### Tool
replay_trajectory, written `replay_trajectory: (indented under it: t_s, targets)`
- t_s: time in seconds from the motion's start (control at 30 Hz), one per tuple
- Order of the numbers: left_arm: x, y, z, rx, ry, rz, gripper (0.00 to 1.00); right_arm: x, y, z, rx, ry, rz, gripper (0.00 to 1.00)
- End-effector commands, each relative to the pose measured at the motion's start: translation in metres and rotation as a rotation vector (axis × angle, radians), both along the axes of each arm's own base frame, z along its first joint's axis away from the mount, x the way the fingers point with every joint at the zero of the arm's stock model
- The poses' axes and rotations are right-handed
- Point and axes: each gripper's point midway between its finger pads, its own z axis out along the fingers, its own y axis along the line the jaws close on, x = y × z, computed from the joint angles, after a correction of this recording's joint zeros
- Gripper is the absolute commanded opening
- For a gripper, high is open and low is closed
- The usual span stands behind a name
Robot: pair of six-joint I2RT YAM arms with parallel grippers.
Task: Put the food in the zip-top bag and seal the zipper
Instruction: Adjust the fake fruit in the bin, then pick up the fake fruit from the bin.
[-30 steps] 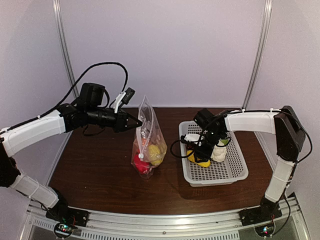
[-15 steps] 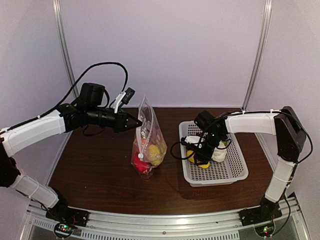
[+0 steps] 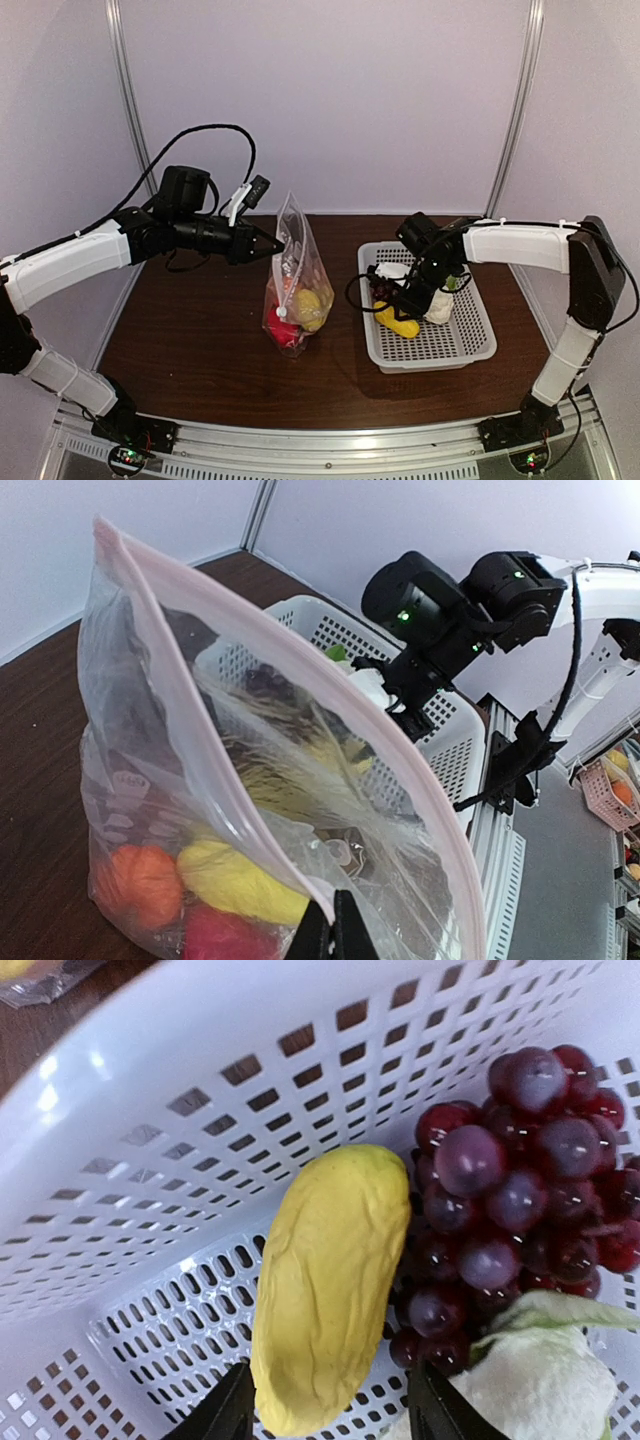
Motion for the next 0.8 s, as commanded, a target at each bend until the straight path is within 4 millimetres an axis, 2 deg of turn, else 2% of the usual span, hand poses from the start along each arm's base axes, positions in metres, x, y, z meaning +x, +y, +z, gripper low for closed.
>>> replay_trajectory:
  t_s: [0.0,0.17,0.27,0.5,0.77]
  targets:
    - [0.004,0.0,-0.001,0.001,-0.016,-0.001,0.0,0.0,-0.011,0.04,0.028,-0.078,-0.026,0.52]
    - [0.006,-0.001,-0.005,0.007,-0.007,0.001,0.0,-0.005,-0.013,0.071,0.081,-0.13,-0.024,0.51]
    - [0.008,-0.002,-0.007,0.009,-0.002,0.002,0.0,-0.011,-0.009,0.07,0.103,-0.106,-0.012,0.51]
    - [0.01,-0.002,-0.008,0.008,0.002,0.012,0.0,-0.01,0.006,0.039,0.13,-0.016,-0.006,0.55]
    - [0.008,-0.003,-0.003,-0.012,0.014,0.016,0.0,-0.002,0.008,-0.003,0.083,0.027,-0.011,0.57]
